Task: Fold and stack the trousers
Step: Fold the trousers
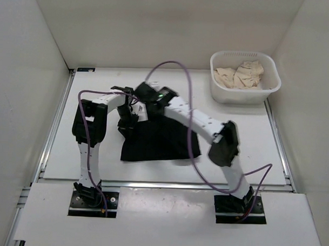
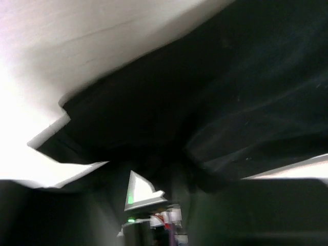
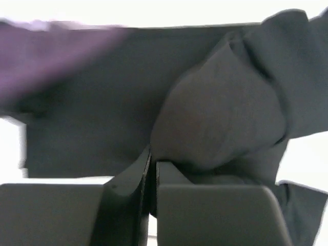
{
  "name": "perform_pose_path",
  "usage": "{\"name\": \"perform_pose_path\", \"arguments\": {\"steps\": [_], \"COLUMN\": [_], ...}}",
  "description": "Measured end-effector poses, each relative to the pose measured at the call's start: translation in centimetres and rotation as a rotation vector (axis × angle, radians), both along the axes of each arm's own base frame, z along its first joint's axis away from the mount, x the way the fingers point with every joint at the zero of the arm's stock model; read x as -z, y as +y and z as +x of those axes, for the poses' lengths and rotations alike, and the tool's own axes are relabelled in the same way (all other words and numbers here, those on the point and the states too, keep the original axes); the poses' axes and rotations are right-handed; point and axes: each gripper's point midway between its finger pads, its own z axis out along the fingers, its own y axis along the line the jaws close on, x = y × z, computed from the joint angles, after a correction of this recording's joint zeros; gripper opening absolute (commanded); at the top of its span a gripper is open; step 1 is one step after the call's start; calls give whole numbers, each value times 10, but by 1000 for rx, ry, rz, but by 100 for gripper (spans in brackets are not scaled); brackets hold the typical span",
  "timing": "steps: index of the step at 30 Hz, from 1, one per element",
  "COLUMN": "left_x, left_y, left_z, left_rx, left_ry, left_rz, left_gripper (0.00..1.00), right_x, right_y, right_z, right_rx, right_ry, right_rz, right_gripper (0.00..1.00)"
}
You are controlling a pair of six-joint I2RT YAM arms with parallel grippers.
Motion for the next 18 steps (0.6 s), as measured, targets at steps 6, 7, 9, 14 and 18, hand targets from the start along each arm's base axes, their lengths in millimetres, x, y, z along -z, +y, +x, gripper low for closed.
{"name": "perform_pose_path", "arguments": {"steps": [6,7,9,14,18], "left_x": [4,4,4,3,2], "left_y": [-4,-4,-6,-6,-4], "left_z": [-8,-9,-10,-10,-11], "left_rx": [-48,-53,-57,-75,-113], "left_ry": [85,95,106,129,152], "left_rz": [-68,-75,-85,-104,-125], "left_gripper": [14,14,14,19,51], "right_x": [8,7,8,11,15], "right_y": [131,135,139,144,154], "right_z": [-15,-17,-18,-17,-16], "right_rx": [-255,-278,-328,-390,-420], "right_ry": [9,20,35,76,82], "right_rz": [202,225,251,286,328], "right_gripper": [0,0,0,3,44]}}
